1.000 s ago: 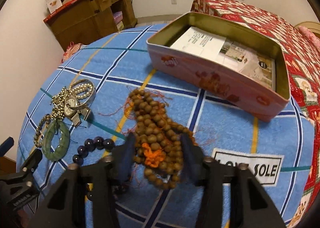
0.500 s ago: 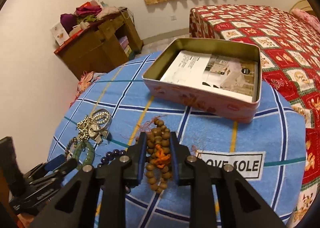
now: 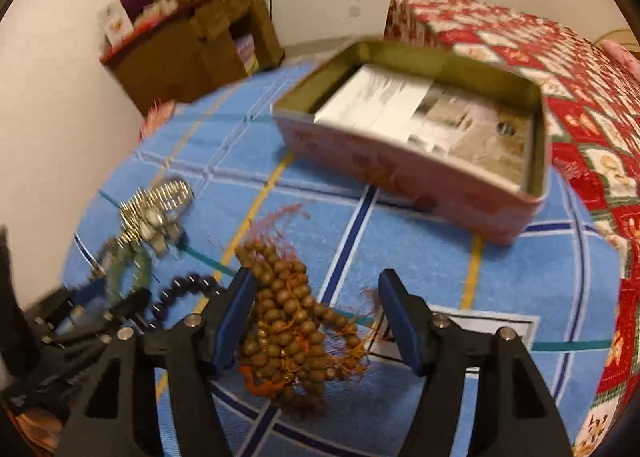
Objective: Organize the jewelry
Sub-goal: 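Grasp the green jade bangle with the left tool while the right tool lifts the beads toward the tin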
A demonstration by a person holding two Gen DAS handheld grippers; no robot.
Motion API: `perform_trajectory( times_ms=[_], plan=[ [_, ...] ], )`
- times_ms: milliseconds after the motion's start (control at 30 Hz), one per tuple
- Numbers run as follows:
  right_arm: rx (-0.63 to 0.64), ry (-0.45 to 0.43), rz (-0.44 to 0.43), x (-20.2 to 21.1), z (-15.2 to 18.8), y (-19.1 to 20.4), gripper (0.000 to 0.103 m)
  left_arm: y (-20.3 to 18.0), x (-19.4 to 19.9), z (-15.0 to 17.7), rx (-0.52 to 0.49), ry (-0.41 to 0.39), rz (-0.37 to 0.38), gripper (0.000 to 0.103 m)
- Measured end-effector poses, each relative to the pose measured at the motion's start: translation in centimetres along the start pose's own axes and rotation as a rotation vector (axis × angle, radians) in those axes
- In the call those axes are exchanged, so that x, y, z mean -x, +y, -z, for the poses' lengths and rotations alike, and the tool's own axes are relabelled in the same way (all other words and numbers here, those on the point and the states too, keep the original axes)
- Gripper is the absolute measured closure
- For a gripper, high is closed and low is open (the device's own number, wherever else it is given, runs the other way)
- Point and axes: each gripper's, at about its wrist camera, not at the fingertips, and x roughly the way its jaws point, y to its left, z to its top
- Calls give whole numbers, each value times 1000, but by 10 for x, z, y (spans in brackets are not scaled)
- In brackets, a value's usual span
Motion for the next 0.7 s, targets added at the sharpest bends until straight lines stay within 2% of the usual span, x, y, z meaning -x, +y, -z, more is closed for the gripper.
perform_trajectory(
  times_ms=[33,67,100,167,200,267,333,433,567,700],
  plan=[
    [16,-15,13,1,2,1,45,0,1,1,-3,-6,-6,48],
    [35,-7,12,0,2,3,71,1,2,1,-1,-12,-4,59],
    [41,3,-10,0,2,5,77,3,3,1,7,-17,7,72],
    [47,-1,-3,3,3,5,78,10,5,2,40,-21,32,86],
    [48,-9,0,5,4,5,79,13,7,2,58,-22,52,88],
    [15,-40,-26,15,6,0,85,21,15,5,93,-43,93,88],
    [-26,-85,-67,27,7,-4,85,24,27,6,96,-78,111,88],
    [-47,-139,-78,45,6,-4,85,26,49,8,81,-137,127,88],
    [-91,-190,-123,67,6,-7,85,28,83,9,75,-208,197,88],
    [-127,-237,-167,86,5,-12,85,27,111,7,66,-275,227,88]
  ],
)
